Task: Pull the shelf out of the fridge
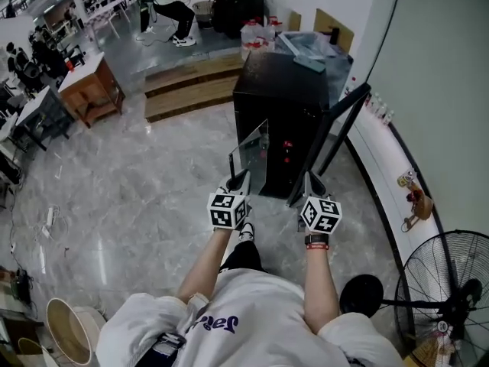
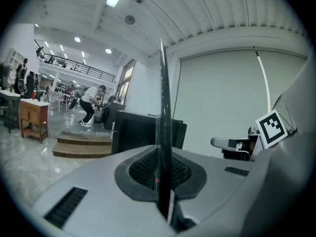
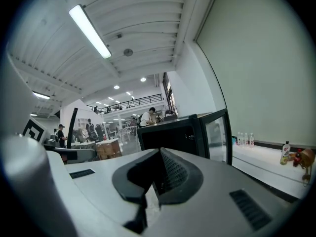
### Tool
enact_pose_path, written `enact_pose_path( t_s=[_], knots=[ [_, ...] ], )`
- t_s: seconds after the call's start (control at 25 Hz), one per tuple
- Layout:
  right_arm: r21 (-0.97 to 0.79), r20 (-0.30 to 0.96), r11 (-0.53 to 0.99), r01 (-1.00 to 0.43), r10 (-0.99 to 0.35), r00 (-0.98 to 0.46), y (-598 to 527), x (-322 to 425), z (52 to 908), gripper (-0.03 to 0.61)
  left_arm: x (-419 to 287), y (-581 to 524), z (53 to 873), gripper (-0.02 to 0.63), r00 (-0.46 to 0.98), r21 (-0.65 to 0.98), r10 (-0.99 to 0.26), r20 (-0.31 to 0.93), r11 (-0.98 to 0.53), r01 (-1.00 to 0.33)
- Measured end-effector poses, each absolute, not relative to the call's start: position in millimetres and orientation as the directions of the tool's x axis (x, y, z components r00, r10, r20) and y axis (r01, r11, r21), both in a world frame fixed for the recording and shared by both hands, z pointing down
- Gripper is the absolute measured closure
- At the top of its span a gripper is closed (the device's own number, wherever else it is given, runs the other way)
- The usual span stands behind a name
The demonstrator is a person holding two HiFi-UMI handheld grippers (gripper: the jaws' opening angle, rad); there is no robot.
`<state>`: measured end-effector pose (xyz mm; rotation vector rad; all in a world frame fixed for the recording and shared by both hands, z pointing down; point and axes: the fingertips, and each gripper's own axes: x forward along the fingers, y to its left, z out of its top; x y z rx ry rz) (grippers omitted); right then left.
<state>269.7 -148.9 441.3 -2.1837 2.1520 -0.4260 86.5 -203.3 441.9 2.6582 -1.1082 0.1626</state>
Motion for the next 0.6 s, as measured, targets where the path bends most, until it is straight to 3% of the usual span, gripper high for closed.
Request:
enact_pose_path(
  t_s=[0.6],
  knots=[
    [-0.241, 0.16, -0.02, -0.97, -0.987, -0.02, -164, 258, 441, 0.566, 84, -217, 444, 0.589, 0.72, 0.219, -0.666, 0.196, -0.686, -0.694]
  ],
)
